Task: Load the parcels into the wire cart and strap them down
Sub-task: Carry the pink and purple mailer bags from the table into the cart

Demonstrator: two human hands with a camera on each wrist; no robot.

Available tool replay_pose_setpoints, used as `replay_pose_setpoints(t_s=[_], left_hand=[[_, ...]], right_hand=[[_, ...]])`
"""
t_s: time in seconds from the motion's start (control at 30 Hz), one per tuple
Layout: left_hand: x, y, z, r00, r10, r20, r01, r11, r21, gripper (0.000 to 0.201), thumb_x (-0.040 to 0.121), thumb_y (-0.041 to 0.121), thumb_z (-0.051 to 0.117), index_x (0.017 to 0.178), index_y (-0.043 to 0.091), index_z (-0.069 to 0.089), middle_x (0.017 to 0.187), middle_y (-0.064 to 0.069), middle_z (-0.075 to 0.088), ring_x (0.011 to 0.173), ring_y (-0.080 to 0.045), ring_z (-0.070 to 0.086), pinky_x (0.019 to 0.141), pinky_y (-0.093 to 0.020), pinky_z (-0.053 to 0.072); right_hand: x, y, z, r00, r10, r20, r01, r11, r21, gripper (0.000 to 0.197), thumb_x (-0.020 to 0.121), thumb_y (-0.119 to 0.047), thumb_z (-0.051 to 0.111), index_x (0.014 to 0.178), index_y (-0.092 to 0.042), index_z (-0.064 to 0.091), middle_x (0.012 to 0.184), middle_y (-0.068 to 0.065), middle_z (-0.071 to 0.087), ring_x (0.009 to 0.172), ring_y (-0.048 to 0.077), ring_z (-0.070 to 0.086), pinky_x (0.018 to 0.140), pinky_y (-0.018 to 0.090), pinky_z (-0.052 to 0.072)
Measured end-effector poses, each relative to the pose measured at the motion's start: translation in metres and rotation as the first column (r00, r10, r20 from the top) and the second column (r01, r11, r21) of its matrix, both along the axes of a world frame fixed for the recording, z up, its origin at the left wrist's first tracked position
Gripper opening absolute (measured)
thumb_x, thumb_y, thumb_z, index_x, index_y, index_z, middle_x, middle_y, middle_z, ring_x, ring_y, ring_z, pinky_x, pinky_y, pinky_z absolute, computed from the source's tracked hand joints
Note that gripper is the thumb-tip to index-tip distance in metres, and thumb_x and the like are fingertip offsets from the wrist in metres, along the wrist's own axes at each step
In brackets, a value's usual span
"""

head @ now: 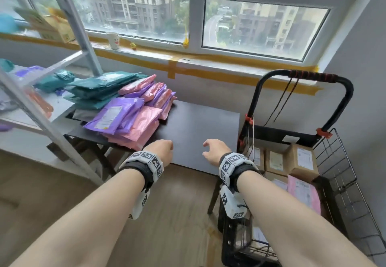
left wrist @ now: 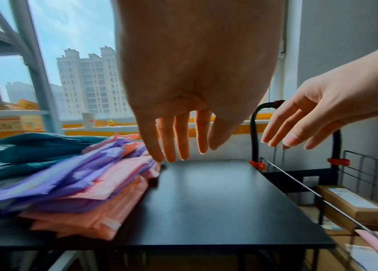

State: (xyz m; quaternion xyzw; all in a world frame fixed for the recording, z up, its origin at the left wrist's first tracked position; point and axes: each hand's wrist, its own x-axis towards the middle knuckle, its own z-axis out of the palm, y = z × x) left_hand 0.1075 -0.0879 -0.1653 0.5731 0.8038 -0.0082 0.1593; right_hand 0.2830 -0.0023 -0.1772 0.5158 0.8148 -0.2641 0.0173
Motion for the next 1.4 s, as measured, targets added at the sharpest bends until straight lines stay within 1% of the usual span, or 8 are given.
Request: replay_pose_setpoints(t_s=[0.3,0.43,0.67,0.87,1.0,1.13,1.27,1.4], left_hand=[[-0.14,-0.034,0.011,0.982,0.191,0.018,-0.191,0.98,0.059,0.029,0.093,0.025,0.042,0.118,0.017,0.057,0.122,-0.007,0.06,0.111,-0.027,0.058,0.096,-0.034,0.044],[-0.203,-0.028,0.009,0.962,0.274,0.015,-0.274,0.961,0.019,0.032,0.092,0.023,0.044,0.122,0.019,0.053,0.126,-0.007,0.058,0.115,-0.025,0.055,0.093,-0.028,0.04],[-0.284,-0.005,0.008,0.919,0.389,0.063,-0.391,0.92,0.023,0.033,0.093,0.019,0.042,0.124,0.018,0.053,0.132,-0.006,0.054,0.118,-0.024,0.052,0.095,-0.029,0.04],[-0.342,0.017,-0.018,0.898,0.408,0.164,-0.412,0.911,-0.013,0.032,0.091,0.02,0.047,0.122,0.018,0.056,0.126,-0.005,0.058,0.112,-0.024,0.056,0.091,-0.028,0.043],[-0.379,0.033,-0.044,0.884,0.396,0.25,-0.401,0.915,-0.031,0.036,0.09,0.019,0.049,0.126,0.014,0.053,0.13,-0.007,0.056,0.116,-0.024,0.054,0.095,-0.029,0.041],[-0.409,0.05,-0.069,0.82,0.394,0.414,-0.401,0.913,-0.075,0.044,0.09,0.015,0.055,0.131,0.004,0.047,0.134,-0.012,0.052,0.122,-0.026,0.05,0.1,-0.028,0.037],[-0.427,0.069,-0.087,0.743,0.375,0.554,-0.393,0.915,-0.092,0.049,0.087,0.013,0.062,0.131,-0.001,0.047,0.132,-0.018,0.054,0.12,-0.029,0.052,0.101,-0.032,0.04],[-0.431,0.077,-0.091,0.732,0.322,0.6,-0.361,0.931,-0.059,0.048,0.084,0.011,0.066,0.127,-0.004,0.052,0.127,-0.02,0.058,0.115,-0.03,0.056,0.094,-0.029,0.04]], right_hand=[[-0.149,0.001,0.013,0.983,0.183,-0.009,-0.182,0.983,0.034,0.039,0.09,-0.018,0.052,0.129,-0.013,0.053,0.136,0.009,0.051,0.125,0.025,0.049,0.102,0.032,0.041],[-0.213,0.02,0.005,0.968,0.244,-0.054,-0.243,0.97,0.024,0.039,0.088,-0.017,0.051,0.127,-0.014,0.054,0.132,0.009,0.055,0.121,0.027,0.052,0.098,0.031,0.042],[-0.3,0.056,-0.008,0.954,0.257,-0.152,-0.264,0.964,-0.031,0.043,0.087,-0.016,0.056,0.13,-0.01,0.052,0.131,0.01,0.056,0.12,0.025,0.053,0.102,0.031,0.041],[-0.345,0.072,-0.029,0.969,0.088,-0.229,-0.113,0.989,-0.1,0.039,0.081,-0.016,0.068,0.118,-0.007,0.056,0.114,0.011,0.063,0.104,0.024,0.06,0.091,0.033,0.048],[-0.368,0.076,-0.046,0.955,-0.115,-0.275,0.062,0.979,-0.196,0.051,0.078,-0.019,0.074,0.122,-0.006,0.052,0.114,0.011,0.061,0.103,0.024,0.059,0.09,0.031,0.047],[-0.385,0.071,-0.057,0.851,-0.388,-0.354,0.308,0.915,-0.261,0.053,0.074,-0.016,0.077,0.12,-0.011,0.049,0.098,0.006,0.061,0.097,0.024,0.06,0.086,0.03,0.046],[-0.394,0.062,-0.064,0.774,-0.525,-0.353,0.449,0.849,-0.277,0.056,0.07,-0.017,0.08,0.116,-0.018,0.047,0.092,0.003,0.063,0.089,0.022,0.062,0.086,0.035,0.049],[-0.396,0.056,-0.063,0.715,-0.589,-0.375,0.48,0.805,-0.349,0.05,0.069,-0.004,0.078,0.113,-0.007,0.055,0.079,0.0,0.06,0.079,0.018,0.059,0.079,0.029,0.05]])
